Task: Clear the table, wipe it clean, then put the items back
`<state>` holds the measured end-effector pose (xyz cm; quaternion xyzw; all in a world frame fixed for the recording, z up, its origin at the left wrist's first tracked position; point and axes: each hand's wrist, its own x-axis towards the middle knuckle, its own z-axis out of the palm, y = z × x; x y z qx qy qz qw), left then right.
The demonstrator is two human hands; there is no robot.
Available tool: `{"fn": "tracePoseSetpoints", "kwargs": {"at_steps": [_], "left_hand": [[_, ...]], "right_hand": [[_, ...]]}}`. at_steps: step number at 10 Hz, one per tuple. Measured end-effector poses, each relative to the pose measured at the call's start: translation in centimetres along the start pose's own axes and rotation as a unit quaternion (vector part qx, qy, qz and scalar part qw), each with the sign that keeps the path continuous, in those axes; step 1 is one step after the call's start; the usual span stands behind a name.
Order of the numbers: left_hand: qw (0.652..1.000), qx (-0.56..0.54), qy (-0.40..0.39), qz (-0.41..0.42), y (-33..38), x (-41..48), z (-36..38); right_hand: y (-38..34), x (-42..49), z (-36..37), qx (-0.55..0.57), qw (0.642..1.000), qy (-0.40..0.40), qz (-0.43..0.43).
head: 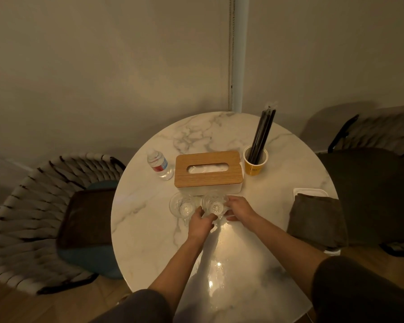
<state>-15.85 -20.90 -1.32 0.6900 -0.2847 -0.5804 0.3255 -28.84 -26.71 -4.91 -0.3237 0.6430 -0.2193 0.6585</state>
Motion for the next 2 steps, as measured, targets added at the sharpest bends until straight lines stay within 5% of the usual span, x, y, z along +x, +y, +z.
{"fn": "tracePoseSetpoints", "kwargs": {"at_steps": [2], "left_hand": [[0.993, 0.085, -0.037, -0.068, -2.7, -1.2, -2.5]], "right_hand": [[2.3, -1.3, -0.8, 0.063, 0.998, 0.009, -0.003]]}}
